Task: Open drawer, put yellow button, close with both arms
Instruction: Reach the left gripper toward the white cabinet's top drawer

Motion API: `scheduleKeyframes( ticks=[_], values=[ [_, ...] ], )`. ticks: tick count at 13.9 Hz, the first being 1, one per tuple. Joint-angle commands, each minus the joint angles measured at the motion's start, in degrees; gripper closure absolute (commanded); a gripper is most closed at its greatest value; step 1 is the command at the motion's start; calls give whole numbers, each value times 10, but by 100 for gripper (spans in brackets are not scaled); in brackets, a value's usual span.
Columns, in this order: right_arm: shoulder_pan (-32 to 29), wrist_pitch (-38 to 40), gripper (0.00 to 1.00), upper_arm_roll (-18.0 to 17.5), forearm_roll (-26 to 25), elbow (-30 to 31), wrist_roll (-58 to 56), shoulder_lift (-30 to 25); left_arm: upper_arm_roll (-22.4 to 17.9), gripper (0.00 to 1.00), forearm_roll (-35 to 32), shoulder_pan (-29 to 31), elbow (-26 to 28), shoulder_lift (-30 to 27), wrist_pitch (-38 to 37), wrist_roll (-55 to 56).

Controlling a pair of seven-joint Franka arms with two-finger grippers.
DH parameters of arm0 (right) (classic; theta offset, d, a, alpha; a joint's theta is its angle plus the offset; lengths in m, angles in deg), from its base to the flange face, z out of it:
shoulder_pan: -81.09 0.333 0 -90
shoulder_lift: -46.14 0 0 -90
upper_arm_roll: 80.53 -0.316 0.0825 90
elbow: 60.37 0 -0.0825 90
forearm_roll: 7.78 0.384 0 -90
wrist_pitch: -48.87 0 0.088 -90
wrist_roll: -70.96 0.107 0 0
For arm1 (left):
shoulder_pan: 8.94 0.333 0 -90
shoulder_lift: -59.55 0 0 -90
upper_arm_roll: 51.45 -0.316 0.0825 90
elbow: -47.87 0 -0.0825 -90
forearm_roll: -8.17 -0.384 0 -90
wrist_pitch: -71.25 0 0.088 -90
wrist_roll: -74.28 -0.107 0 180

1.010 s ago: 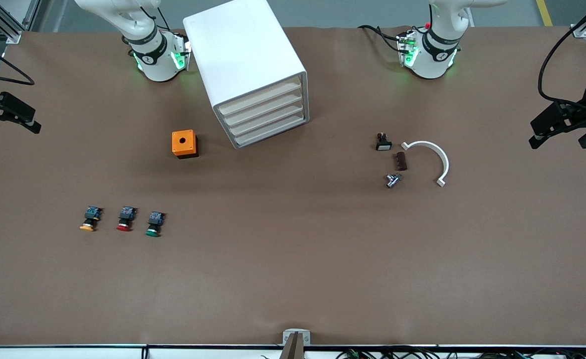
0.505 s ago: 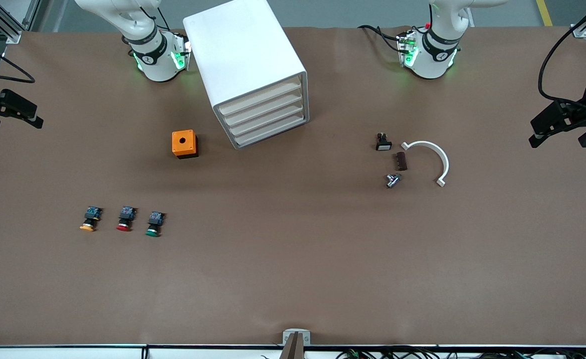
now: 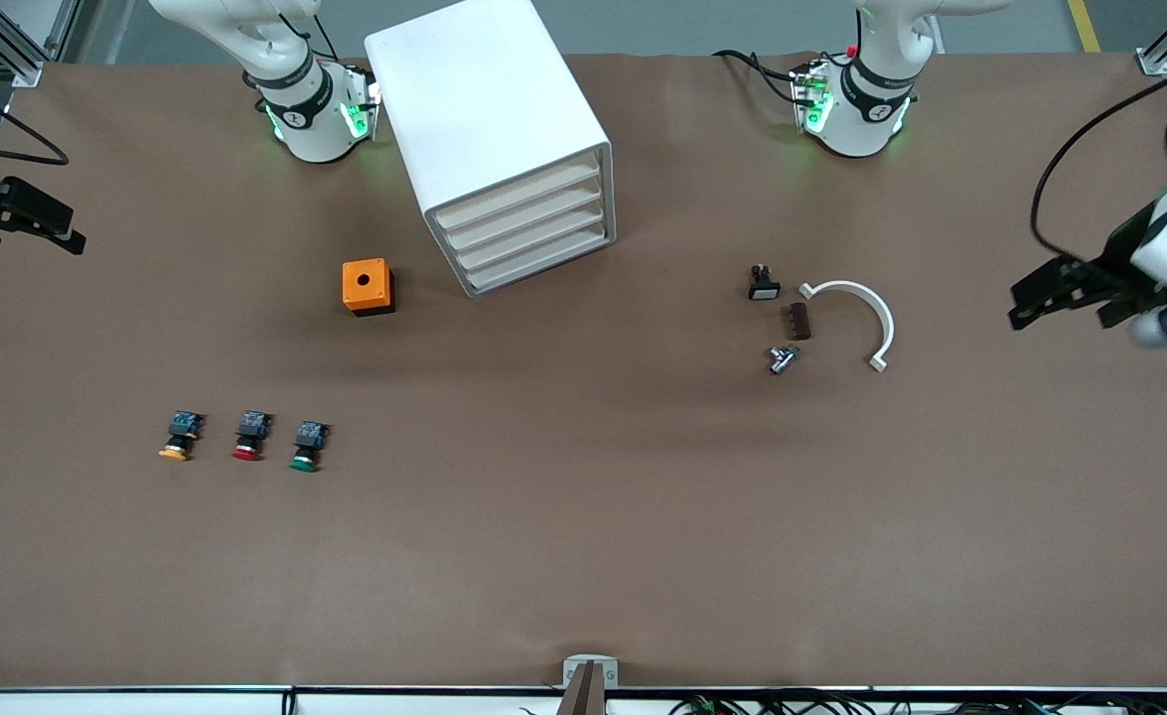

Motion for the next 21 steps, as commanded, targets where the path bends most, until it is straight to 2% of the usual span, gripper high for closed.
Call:
scheduleKeyframes(
  ticks=[1, 8, 12, 14, 17, 21],
  values=[
    [-7, -2, 0, -4, 2, -5, 7, -1, 4, 0, 7, -28, -14, 51, -7, 92],
    [-4, -18, 0, -6, -12, -2, 8, -3, 3, 0, 1, -131, -18, 168, 0, 438],
    [-7, -19, 0, -6, -12, -2, 9, -3, 4, 0, 24, -170, -26, 189, -3, 604],
    [-7, -19, 0, -5, -12, -2, 18, -3, 3, 0, 106, -177, -54, 218, -27, 659],
    [-6, -20, 0, -5, -12, -2, 20, -3, 3, 0, 216, -187, -60, 238, -110, 688],
    [-4, -20, 0, -6, -12, -3, 20, -3, 5, 0, 348, -216, -59, 255, -134, 889]
  ],
)
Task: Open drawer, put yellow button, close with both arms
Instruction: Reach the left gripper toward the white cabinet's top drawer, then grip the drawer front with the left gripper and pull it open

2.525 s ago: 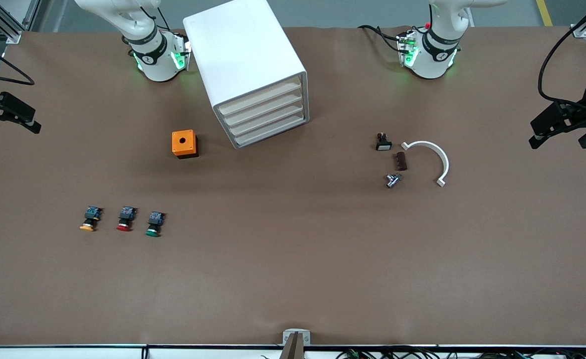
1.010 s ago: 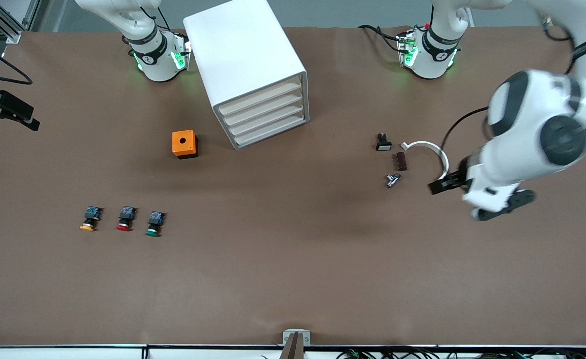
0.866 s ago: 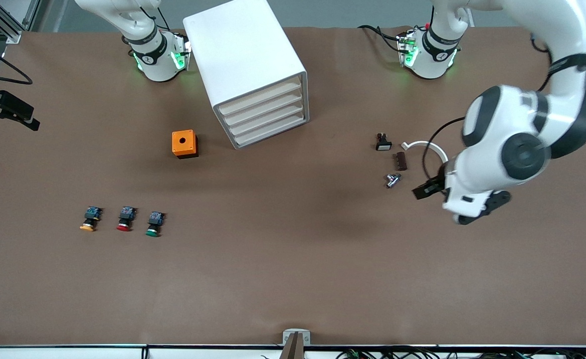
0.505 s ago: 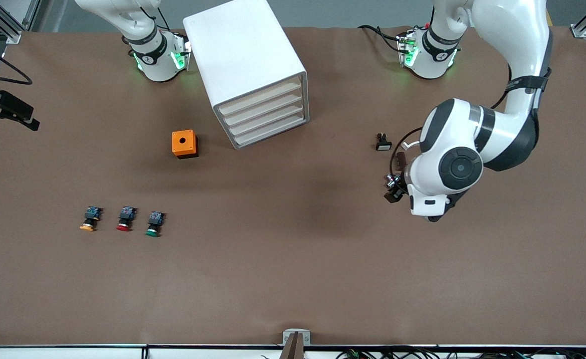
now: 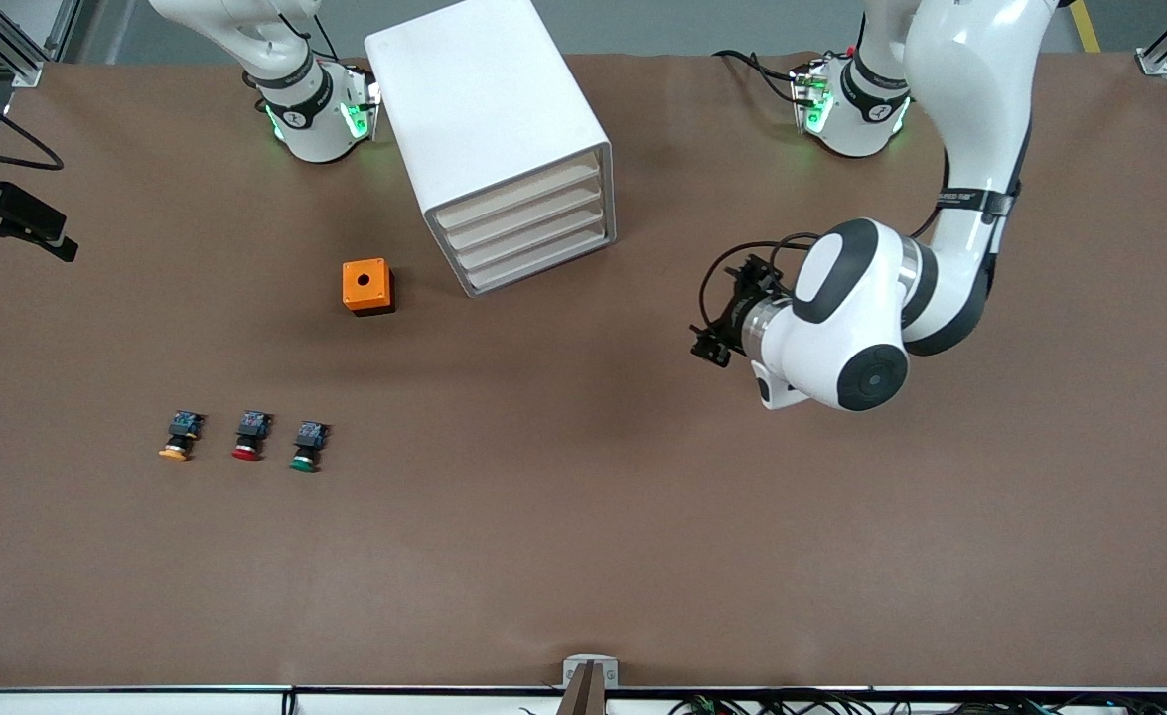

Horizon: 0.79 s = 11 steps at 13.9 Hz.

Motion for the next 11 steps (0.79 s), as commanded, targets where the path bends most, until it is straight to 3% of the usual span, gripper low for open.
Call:
scheduleKeyframes(
  ticks=[1, 9, 11],
  values=[
    [-5, -1, 0, -5, -6, -2, 9, -3, -2, 0, 82, -29, -19, 21, -28, 114],
    [-5, 1, 0, -5, -6, -3, 8, -3, -1, 0, 241, -107, -19, 75, -29, 300],
    [-6, 1, 0, -5, -6, -3, 7, -3, 0, 11, 274, -112, -18, 89, -33, 325]
  ],
)
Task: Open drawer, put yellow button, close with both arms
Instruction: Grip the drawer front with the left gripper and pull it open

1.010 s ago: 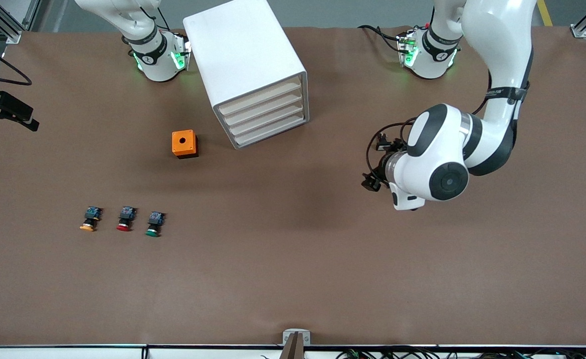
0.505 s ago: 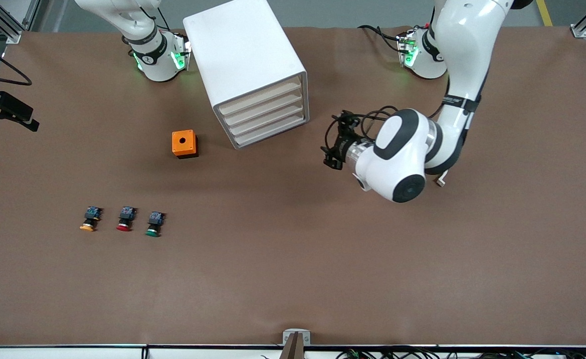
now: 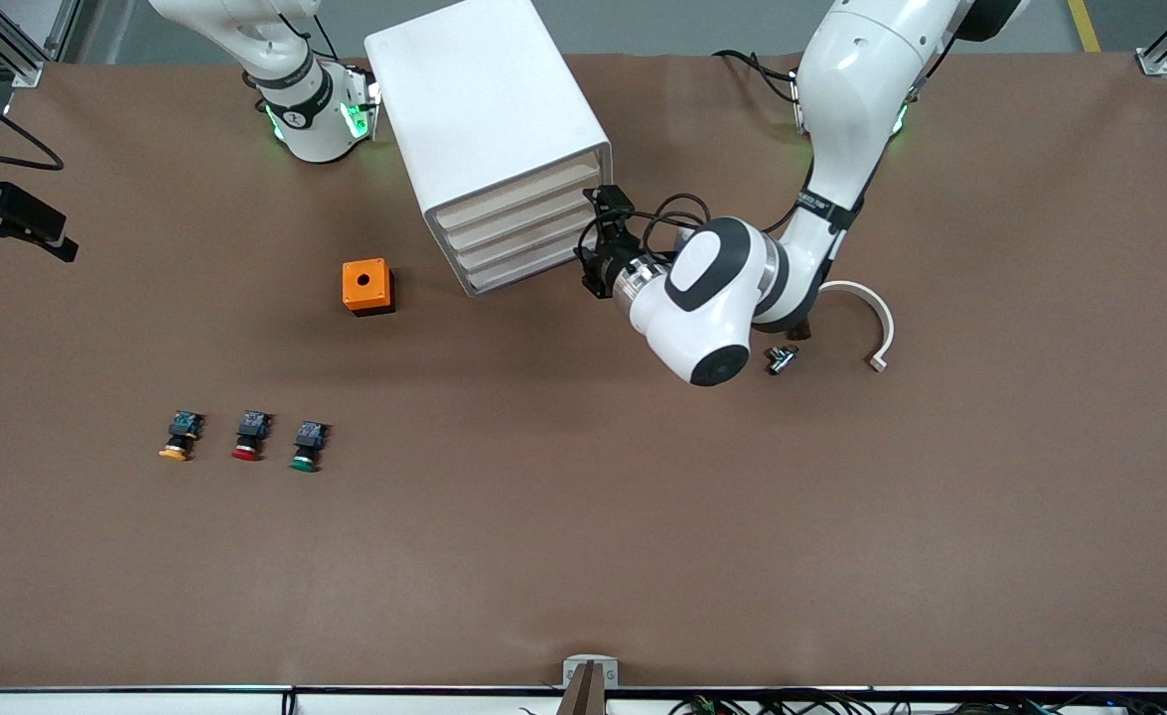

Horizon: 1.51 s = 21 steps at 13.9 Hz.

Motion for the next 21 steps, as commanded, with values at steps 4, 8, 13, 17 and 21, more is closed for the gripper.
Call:
scheduleKeyframes(
  ticks=[4, 8, 13, 17, 21],
  values=[
    [-4, 3, 0, -5, -6, -4, 7, -3, 2, 37, 57, -4, -9, 44, -34, 49],
    [-6, 9, 0, -4, -6, -5, 6, -3, 35, 41, 74, -4, -7, 60, -59, 60],
    [-8, 9, 0, -2, -9, -7, 3, -1, 45, 64, 75, -21, 8, 72, -59, 61],
    [-10, 9, 0, 1, -12, -7, 2, -1, 45, 83, 75, -21, 7, 76, -59, 61],
    [-16, 9, 0, 0, -11, -11, 1, 1, 45, 88, 78, -14, 7, 79, -59, 92]
  ],
)
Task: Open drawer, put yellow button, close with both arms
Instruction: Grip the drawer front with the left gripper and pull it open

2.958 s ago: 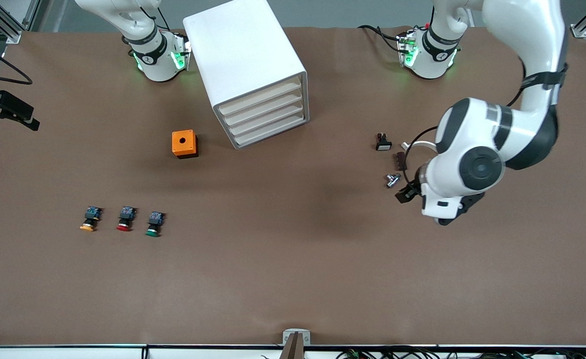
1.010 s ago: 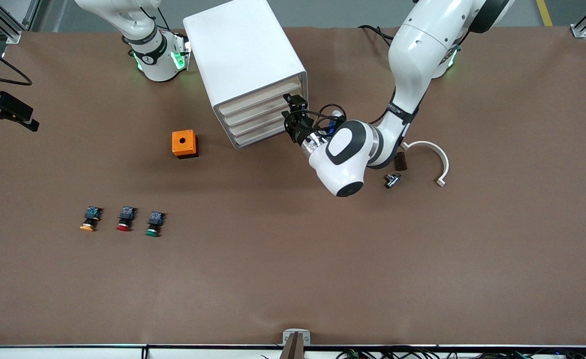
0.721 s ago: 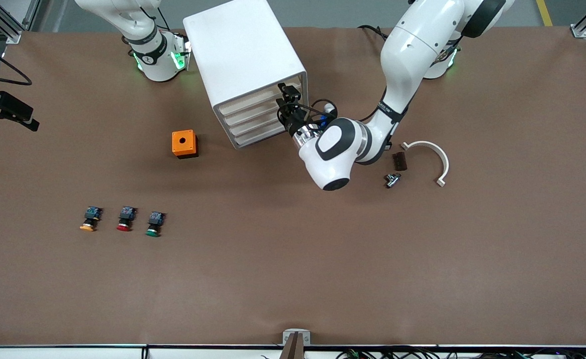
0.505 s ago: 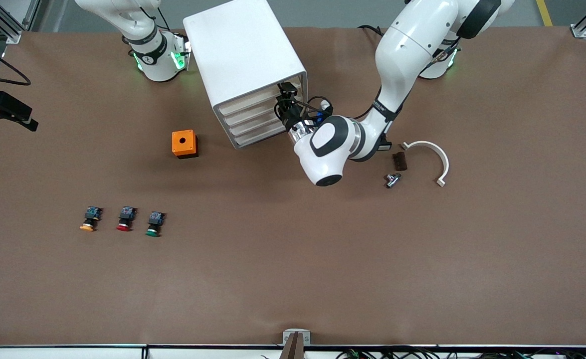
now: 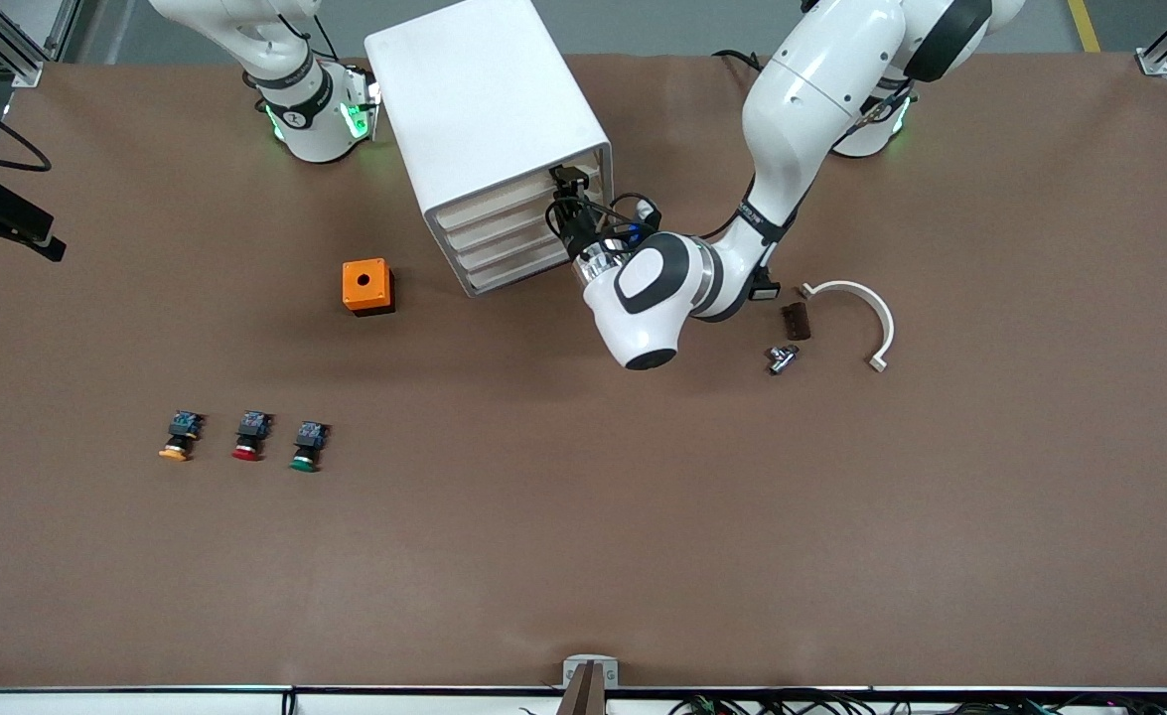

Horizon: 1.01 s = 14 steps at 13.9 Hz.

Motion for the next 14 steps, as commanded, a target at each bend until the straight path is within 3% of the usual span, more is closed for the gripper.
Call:
scheduleKeyframes(
  ticks=[1, 7, 10, 14],
  values=[
    [-8, 7, 0, -6, -7, -11, 1, 3, 0, 89, 13, 8, -1, 5, 2, 32],
    [-13, -9, 0, -7, -28, -14, -1, 29, 0, 88, 27, 42, -1, 9, 2, 35],
    [-19, -20, 0, -6, -29, -19, -57, 40, 0, 88, 27, 68, -2, 10, 2, 34],
    [-42, -45, 0, -6, -27, -21, -57, 82, 0, 87, 38, 109, -4, 12, 2, 32]
  ],
)
